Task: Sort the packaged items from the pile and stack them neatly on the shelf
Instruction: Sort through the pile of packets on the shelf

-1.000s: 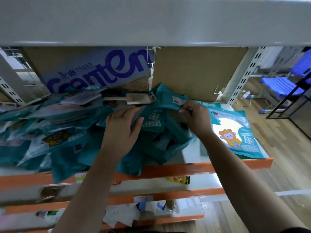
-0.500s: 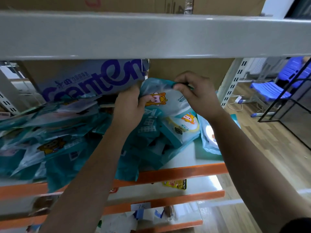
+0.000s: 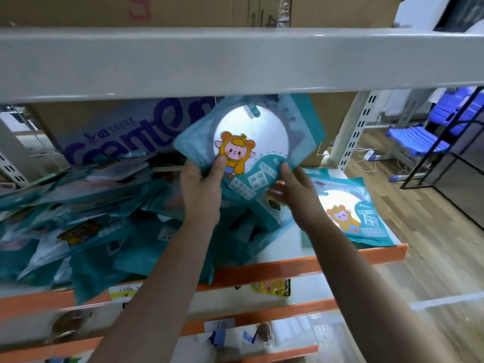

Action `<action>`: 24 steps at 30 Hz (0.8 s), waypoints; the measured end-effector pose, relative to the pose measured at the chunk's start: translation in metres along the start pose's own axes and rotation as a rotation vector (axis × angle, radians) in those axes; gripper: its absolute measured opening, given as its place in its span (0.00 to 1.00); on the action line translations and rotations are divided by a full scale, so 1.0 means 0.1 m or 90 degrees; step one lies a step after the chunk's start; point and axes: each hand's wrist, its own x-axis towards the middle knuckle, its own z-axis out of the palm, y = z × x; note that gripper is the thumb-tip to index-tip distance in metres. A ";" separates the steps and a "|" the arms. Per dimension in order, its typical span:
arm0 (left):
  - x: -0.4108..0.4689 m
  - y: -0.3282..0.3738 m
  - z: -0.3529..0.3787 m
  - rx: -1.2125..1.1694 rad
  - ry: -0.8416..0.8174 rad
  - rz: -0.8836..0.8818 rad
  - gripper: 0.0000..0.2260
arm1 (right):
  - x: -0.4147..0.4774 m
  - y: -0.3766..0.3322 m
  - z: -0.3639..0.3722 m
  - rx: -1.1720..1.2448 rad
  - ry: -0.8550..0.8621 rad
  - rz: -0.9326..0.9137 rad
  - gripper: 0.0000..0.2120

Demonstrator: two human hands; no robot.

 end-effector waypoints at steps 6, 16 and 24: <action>-0.06 0.00 -0.09 0.026 -0.055 -0.019 0.12 | -0.09 0.05 -0.04 0.090 -0.045 0.037 0.08; -0.08 -0.02 -0.11 0.169 -0.262 -0.154 0.07 | -0.12 -0.11 -0.57 -0.116 -0.054 -0.029 0.10; -0.17 -0.15 0.00 0.218 -0.218 -0.158 0.08 | 0.02 0.01 -1.20 -0.387 0.082 0.015 0.12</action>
